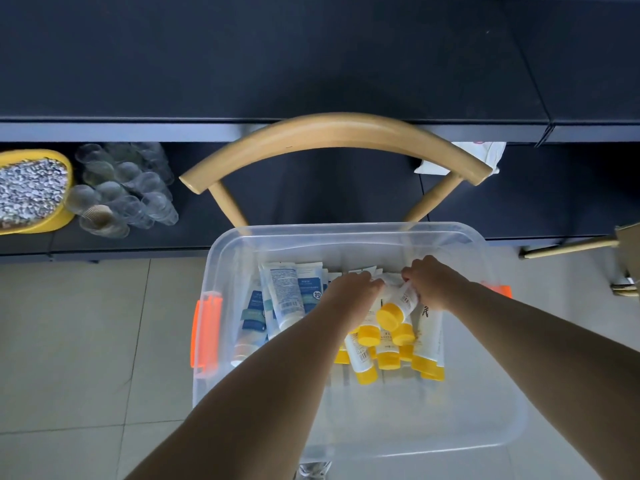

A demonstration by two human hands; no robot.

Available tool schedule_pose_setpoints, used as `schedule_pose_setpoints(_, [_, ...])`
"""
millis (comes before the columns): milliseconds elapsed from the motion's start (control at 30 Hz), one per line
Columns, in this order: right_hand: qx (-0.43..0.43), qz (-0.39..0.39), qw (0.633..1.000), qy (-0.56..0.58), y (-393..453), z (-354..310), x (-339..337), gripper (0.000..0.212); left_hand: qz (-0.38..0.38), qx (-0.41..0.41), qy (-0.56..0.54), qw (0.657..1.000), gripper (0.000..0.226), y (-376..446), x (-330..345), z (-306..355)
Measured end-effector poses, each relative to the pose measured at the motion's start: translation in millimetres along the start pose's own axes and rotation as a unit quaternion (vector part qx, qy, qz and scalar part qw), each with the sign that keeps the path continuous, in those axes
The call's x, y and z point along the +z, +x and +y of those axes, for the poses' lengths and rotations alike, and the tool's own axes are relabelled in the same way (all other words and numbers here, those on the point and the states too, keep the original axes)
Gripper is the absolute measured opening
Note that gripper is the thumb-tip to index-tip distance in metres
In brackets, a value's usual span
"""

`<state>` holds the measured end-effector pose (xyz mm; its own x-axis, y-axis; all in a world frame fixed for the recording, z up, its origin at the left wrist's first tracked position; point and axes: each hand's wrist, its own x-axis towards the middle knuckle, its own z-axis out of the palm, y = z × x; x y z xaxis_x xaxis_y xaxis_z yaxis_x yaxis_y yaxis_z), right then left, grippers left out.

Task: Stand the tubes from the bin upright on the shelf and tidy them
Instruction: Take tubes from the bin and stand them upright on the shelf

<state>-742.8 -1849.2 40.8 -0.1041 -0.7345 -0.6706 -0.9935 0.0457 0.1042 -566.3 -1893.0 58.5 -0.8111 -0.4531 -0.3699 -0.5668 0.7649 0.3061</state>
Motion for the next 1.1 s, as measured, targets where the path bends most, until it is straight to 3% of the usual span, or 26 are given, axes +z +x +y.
schedule_pose_setpoints(167, [0.006,0.006,1.0,0.002,-5.4,-0.1,-1.0,0.038,0.006,-0.025,0.029,0.999,0.05,-14.3,-5.2,-12.1])
schedule_pose_setpoints(267, [0.012,0.016,1.0,0.007,-9.8,1.6,-2.9,0.019,0.012,-0.095,0.016,0.995,0.053,-21.7,-5.5,-17.6])
schedule_pose_setpoints(367, [0.016,0.026,0.999,0.012,-15.7,3.3,-3.2,0.024,0.001,-0.162,-0.014,0.987,0.062,-25.5,-8.8,-20.0])
schedule_pose_setpoints(500, [-0.002,0.037,0.999,0.026,-27.6,2.3,-10.6,0.023,-0.011,-0.181,-0.056,0.982,0.057,-29.6,-15.5,-20.5])
schedule_pose_setpoints(633, [-0.016,0.047,0.996,0.069,-42.4,1.1,-23.7,0.012,0.029,-0.179,-0.111,0.977,0.06,-43.2,-20.5,-20.1])
schedule_pose_setpoints(767, [-0.022,0.054,0.995,0.085,-60.5,1.1,-38.0,0.019,0.072,-0.173,-0.176,0.966,0.052,-62.3,-31.1,-23.8])
schedule_pose_setpoints(967, [-0.006,0.092,0.99,0.109,-94.2,-1.1,-55.5,0.016,0.087,-0.232,-0.412,0.877,0.036,-96.1,-58.3,-25.3])
schedule_pose_setpoints(1100, [0.002,0.117,0.983,0.14,-130.8,-7.4,-76.5,0.016,0.072,-0.246,-0.525,0.812,0.041,-137.5,-89.4,-28.7])
